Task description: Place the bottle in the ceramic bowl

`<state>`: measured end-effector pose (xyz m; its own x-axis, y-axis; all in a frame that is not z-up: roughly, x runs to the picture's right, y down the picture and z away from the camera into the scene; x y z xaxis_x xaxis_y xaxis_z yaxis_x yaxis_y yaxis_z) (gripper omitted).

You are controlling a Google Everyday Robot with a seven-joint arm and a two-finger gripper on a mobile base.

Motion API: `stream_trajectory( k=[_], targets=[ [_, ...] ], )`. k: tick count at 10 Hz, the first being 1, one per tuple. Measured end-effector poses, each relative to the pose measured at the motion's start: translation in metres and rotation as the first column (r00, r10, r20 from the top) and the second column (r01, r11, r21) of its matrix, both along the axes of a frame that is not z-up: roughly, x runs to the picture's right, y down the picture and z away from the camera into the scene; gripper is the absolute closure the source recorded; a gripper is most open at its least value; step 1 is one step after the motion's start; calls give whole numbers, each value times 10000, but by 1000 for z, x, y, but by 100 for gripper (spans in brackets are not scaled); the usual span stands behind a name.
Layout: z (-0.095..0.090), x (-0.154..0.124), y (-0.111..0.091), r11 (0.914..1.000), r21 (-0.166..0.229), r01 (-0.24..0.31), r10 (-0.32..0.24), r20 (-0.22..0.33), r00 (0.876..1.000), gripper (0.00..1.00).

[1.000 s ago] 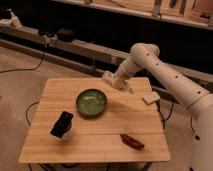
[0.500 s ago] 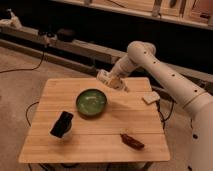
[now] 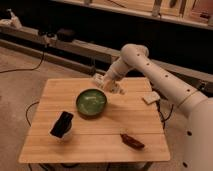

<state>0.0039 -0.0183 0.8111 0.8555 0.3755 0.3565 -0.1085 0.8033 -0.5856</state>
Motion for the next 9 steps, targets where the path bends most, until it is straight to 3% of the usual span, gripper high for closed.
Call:
stream_trajectory(
  k=[4,6,9],
  targets=[
    [19,-28,13,9964,-265,800,-798,82,9968,95],
    [26,-45,13,9955,-445,838,-824,337,9960,92],
    [32,-71,21,9915,-702,1095,-1042,752,9917,63]
  ],
)
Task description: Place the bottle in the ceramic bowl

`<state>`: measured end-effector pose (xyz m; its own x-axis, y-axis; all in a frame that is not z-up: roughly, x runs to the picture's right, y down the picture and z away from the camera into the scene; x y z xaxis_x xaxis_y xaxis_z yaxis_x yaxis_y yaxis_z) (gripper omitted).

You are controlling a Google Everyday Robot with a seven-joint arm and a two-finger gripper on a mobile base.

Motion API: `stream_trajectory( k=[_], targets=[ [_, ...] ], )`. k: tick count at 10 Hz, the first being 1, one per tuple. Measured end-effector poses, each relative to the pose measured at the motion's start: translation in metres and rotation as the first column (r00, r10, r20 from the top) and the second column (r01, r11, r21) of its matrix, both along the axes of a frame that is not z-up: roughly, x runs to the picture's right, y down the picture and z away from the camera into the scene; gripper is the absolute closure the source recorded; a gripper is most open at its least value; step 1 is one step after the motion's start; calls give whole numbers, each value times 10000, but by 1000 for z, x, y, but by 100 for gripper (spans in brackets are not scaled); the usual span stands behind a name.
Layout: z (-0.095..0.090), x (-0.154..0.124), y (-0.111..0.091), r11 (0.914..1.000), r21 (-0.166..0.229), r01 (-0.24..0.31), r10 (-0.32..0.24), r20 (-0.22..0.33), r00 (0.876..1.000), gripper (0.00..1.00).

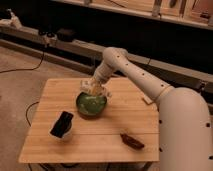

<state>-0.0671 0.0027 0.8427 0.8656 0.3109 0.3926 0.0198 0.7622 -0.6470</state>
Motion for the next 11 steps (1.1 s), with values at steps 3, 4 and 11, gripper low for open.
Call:
stream_trajectory(
  k=[3,4,11],
  targets=[
    [8,-11,14,9987,-254,442,-441,52,9990,33],
    [10,-11,16,9981,-309,529,-529,22,9986,24],
    [13,-9,16,9968,-495,628,-637,-167,9978,20]
  ],
)
